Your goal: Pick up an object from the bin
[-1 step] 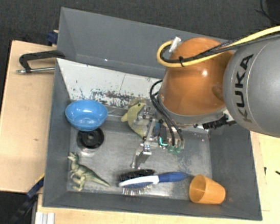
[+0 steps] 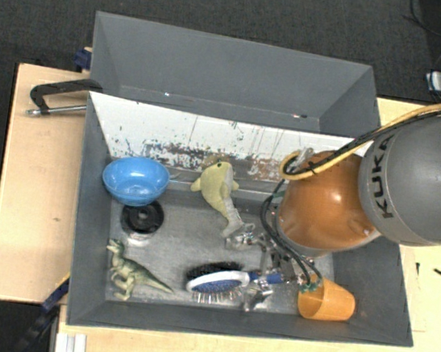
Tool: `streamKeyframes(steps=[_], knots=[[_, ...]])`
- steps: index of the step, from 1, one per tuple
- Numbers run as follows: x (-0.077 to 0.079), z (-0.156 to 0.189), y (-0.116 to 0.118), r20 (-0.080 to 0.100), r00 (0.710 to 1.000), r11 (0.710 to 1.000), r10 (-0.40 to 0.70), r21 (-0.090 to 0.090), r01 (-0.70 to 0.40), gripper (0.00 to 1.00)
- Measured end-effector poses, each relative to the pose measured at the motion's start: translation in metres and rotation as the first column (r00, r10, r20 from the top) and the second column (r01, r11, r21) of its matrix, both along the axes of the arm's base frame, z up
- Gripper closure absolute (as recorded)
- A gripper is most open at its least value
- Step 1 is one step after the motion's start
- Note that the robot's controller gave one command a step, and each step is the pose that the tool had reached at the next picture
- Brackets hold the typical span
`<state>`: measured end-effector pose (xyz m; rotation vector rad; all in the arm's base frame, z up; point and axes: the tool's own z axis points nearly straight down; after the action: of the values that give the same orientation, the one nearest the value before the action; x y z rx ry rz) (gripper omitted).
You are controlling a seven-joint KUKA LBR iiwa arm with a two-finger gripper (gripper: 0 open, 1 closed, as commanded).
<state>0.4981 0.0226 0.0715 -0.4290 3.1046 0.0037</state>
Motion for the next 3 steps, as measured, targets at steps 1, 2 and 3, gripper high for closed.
streamKeyframes(steps=[1,2,3], knots=[[0.0011,0.0017,0.0016,-0.003,1.0,1.0,0.0,-0.001,0.0,0.0],[0.0016,0.0028,0.0027,-0.004,1.0,1.0,-0.001,-0.001,0.001,0.0],[0.0021,0.0036,0.0035,-0.004,1.0,1.0,-0.002,-0.002,0.002,0.0]])
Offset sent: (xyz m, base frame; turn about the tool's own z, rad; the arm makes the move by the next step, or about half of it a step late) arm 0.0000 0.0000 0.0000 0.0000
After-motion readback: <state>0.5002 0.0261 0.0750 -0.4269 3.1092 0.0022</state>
